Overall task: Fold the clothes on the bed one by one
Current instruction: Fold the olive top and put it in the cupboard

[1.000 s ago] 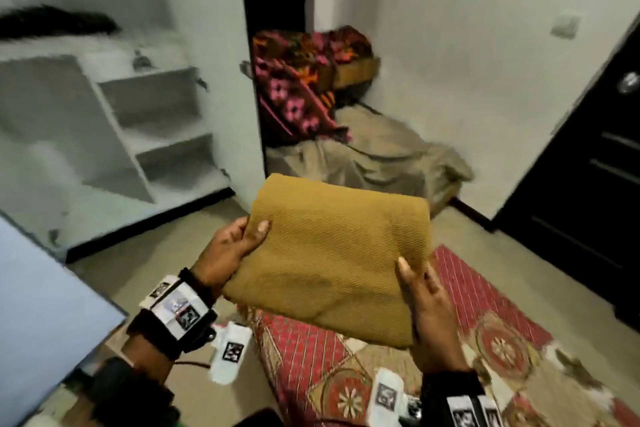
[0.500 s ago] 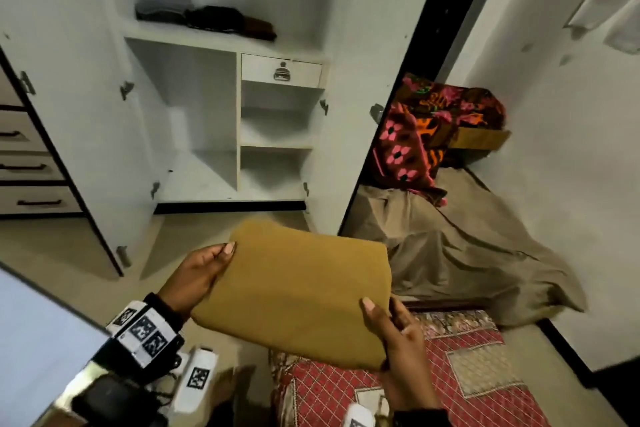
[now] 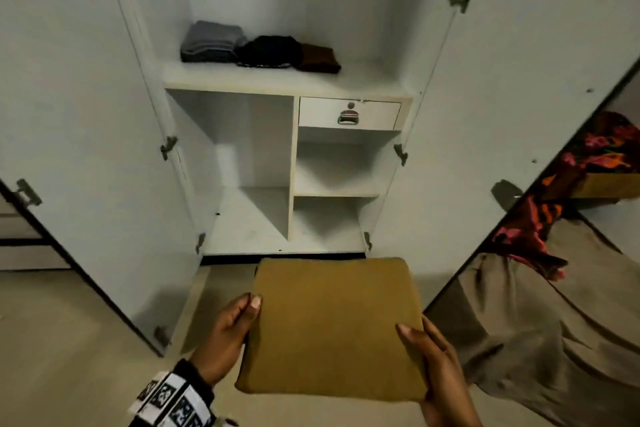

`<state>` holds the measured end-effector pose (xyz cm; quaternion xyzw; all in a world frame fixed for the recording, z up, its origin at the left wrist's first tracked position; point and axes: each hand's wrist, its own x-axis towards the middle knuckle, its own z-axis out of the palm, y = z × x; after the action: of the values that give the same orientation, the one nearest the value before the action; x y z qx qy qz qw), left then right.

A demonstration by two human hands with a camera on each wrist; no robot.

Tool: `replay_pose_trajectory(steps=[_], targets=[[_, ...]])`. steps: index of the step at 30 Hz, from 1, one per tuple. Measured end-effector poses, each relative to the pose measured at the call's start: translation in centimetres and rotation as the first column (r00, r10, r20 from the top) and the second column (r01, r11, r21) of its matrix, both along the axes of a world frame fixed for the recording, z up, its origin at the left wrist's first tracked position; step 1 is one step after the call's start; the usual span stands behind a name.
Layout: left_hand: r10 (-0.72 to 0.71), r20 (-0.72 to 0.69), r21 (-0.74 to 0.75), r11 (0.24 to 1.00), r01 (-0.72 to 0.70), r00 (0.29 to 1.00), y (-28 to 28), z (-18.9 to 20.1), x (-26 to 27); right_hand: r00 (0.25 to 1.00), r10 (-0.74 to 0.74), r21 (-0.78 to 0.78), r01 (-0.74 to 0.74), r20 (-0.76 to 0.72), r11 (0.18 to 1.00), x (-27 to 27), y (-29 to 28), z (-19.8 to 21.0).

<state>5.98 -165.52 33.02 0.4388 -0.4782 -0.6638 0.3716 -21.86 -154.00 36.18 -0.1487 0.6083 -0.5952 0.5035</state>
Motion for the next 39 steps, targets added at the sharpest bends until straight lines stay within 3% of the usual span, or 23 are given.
replay_pose_trajectory(steps=[6,15,18,21,22,27,31,39], targets=[[0.078,0.005,0.019,0.997,-0.078,0.997,-10.0,0.2,-1.4,0.989,0.148,-0.12,-0.145,0.017,0.982,-2.5,-13.2,1.5],[0.252,0.013,0.025,0.967,-0.252,0.968,-28.2,0.8,-8.9,0.966,0.257,-0.116,-0.257,-0.014,0.959,-10.6,-34.4,0.9],[0.293,-0.044,0.055,0.955,-0.29,0.955,-34.2,1.1,-11.8,0.96,0.28,-0.115,-0.279,-0.011,0.953,-14.1,-41.0,2.4],[0.328,-0.104,0.044,0.945,-0.325,0.939,-39.9,1.8,-14.7,0.945,0.313,-0.118,-0.324,-0.097,0.939,-17.4,-47.6,5.0],[0.337,-0.142,0.047,0.942,-0.334,0.931,-43.3,1.6,-16.2,0.927,0.352,-0.115,-0.367,-0.132,0.923,-19.5,-51.4,5.7],[0.357,-0.277,0.086,0.934,-0.347,0.892,-49.0,4.1,-18.6,0.82,0.452,-0.101,-0.513,-0.351,0.853,-22.7,-59.4,10.1],[0.261,-0.405,0.08,0.965,-0.25,0.877,-58.4,6.0,-22.0,0.74,0.459,-0.099,-0.571,-0.492,0.815,-25.6,-70.0,13.8],[0.318,-0.38,0.161,0.947,-0.277,0.869,-70.3,9.0,-27.2,0.531,0.486,0.066,-0.626,-0.694,0.777,-27.8,-87.2,19.7]])
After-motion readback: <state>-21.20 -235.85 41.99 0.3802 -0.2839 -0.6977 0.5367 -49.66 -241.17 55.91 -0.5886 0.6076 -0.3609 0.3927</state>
